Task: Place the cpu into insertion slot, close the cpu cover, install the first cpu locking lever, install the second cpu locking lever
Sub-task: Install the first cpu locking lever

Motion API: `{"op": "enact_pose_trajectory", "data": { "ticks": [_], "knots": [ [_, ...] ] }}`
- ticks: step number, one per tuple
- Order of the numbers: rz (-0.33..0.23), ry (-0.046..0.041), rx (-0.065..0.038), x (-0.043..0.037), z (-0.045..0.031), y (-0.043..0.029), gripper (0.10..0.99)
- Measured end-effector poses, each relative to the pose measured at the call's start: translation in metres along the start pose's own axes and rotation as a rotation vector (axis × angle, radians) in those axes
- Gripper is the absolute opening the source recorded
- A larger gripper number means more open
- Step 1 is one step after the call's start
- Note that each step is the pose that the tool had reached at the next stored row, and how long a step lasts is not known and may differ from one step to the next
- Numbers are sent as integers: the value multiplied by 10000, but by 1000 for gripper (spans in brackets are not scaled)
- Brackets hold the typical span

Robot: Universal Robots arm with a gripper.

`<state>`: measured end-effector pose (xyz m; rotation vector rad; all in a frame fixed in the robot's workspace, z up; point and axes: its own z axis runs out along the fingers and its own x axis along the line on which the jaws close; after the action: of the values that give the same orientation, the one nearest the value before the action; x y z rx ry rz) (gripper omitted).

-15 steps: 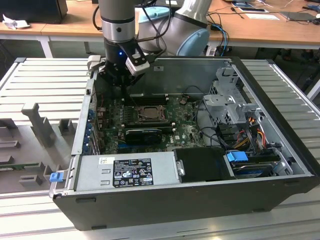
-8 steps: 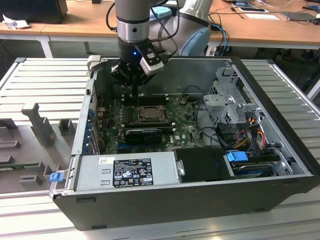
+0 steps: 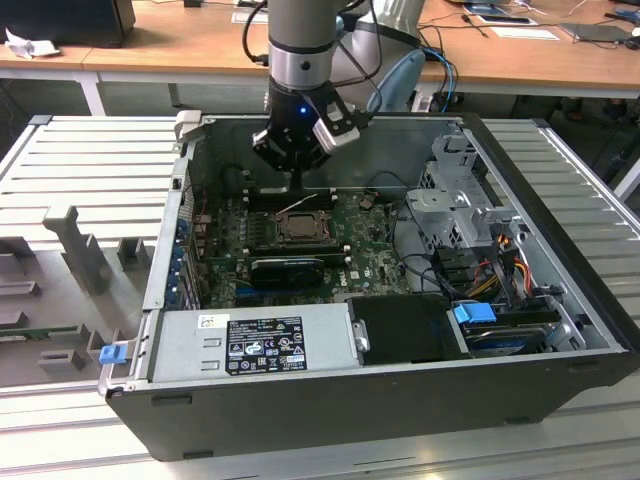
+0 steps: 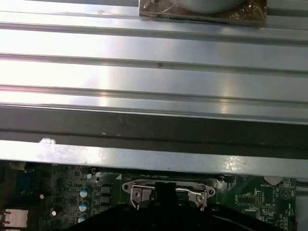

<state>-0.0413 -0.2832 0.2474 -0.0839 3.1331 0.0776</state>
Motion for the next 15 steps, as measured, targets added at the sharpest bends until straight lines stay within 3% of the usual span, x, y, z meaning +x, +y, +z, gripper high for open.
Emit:
{"op": "enact_pose_trajectory", "data": {
  "ticks": [6, 15],
  "knots": [
    [2, 1, 1, -43, 169, -7, 106],
    [0, 2, 2, -126, 232, 18, 106]
  ]
}}
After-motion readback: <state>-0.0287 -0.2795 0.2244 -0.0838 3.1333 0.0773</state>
